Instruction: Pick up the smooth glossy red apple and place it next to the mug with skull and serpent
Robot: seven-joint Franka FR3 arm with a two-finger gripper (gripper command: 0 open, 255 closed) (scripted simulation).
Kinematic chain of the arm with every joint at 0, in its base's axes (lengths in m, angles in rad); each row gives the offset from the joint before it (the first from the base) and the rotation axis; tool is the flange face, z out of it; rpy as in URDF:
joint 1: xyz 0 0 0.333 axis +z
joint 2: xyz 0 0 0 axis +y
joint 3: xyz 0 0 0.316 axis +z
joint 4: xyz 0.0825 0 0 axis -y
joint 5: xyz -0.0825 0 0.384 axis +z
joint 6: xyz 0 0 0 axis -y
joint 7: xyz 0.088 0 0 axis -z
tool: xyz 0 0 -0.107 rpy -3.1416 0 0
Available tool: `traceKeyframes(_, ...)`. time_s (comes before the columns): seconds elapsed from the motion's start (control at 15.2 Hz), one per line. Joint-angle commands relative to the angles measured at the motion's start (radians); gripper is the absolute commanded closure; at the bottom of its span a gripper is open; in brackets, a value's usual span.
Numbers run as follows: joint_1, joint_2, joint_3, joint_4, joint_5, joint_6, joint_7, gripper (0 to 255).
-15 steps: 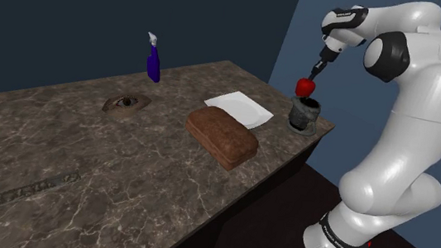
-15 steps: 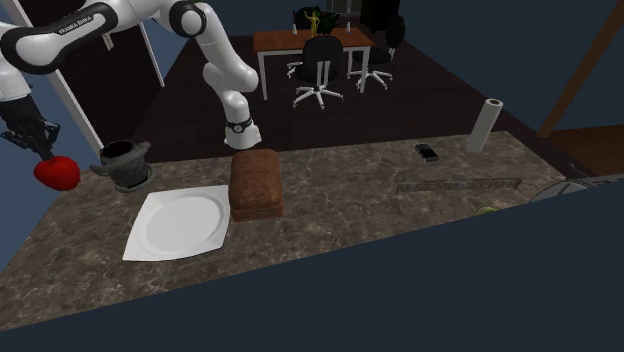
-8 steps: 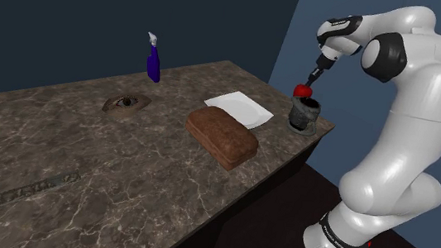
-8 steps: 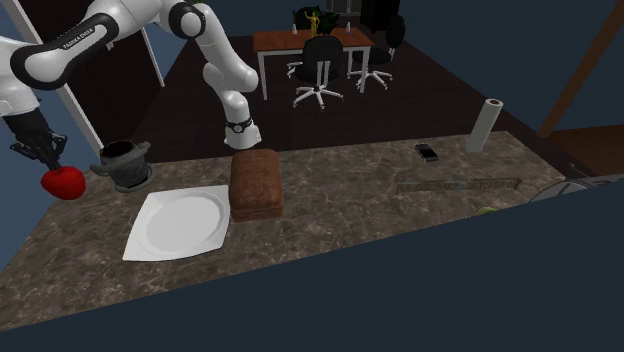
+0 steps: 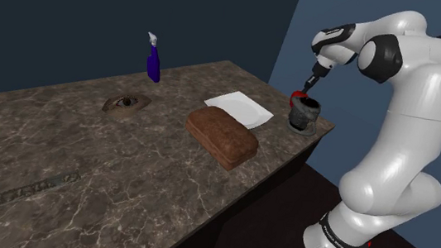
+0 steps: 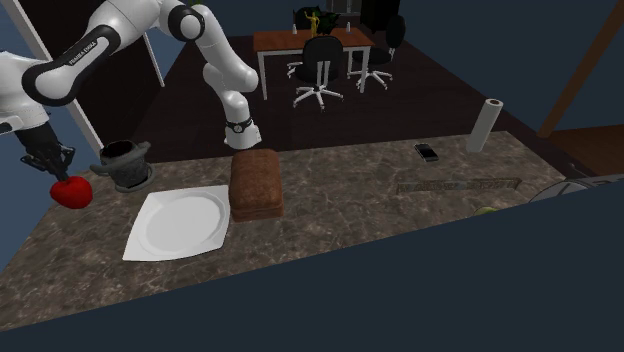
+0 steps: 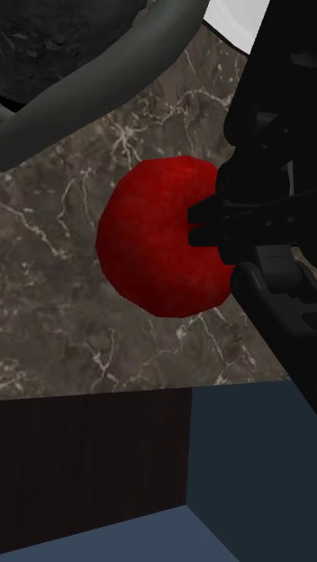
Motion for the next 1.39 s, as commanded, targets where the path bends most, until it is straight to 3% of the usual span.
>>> traceKeyframes(0.0,0.0,0.001,0.001,-0.007,0.002,0.009,-0.003,255)
traceKeyframes(0.4,0.0,0.001,0.001,-0.007,0.002,0.009,-0.003,255)
traceKeyframes(0.46,0.0,0.001,0.001,-0.007,0.002,0.009,-0.003,0)
traceKeyframes(0.79,0.0,0.001,0.001,-0.007,0.002,0.009,-0.003,0)
traceKeyframes(1.06,-0.004,-0.047,-0.013,0.05,-0.024,-0.093,0.014,0)
traceKeyframes(1.32,-0.004,-0.047,-0.013,0.05,-0.024,-0.093,0.014,0)
